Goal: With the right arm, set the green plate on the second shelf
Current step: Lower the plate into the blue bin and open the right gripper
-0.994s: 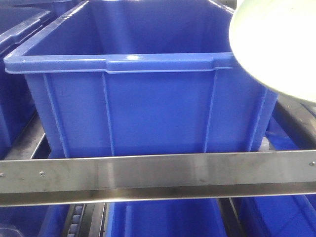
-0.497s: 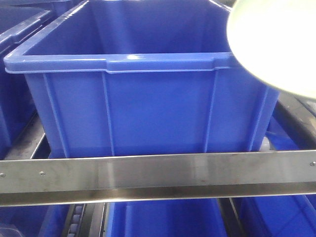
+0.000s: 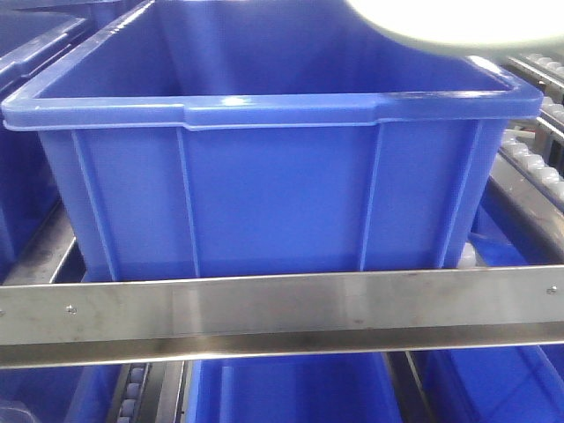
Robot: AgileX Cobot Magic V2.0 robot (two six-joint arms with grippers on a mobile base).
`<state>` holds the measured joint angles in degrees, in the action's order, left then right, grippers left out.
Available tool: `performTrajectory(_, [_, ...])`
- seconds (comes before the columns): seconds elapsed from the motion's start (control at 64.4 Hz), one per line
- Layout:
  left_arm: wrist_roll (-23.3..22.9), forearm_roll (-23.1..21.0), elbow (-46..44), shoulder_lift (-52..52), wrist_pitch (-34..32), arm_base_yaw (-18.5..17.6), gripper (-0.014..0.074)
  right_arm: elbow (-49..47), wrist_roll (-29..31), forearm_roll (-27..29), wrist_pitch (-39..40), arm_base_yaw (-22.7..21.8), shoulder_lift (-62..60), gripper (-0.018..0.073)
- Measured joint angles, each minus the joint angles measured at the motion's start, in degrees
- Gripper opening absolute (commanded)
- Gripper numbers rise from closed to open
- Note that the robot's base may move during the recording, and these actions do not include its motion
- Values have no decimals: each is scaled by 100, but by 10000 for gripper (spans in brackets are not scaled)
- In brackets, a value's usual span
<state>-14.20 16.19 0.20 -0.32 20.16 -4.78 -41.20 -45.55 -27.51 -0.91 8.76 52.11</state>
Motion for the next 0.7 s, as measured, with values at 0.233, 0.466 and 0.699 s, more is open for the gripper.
performTrajectory(0.233, [0, 0, 0, 0, 0, 0, 125, -1416, 0, -50, 132, 906, 1890, 56])
performTrajectory(0.466, [12, 0, 0, 0, 0, 0, 125, -2458, 0, -210, 146, 1326, 3285, 57])
performTrajectory(0.699, [12, 0, 0, 0, 0, 0, 125, -2698, 0, -239, 91, 1423, 3667, 228])
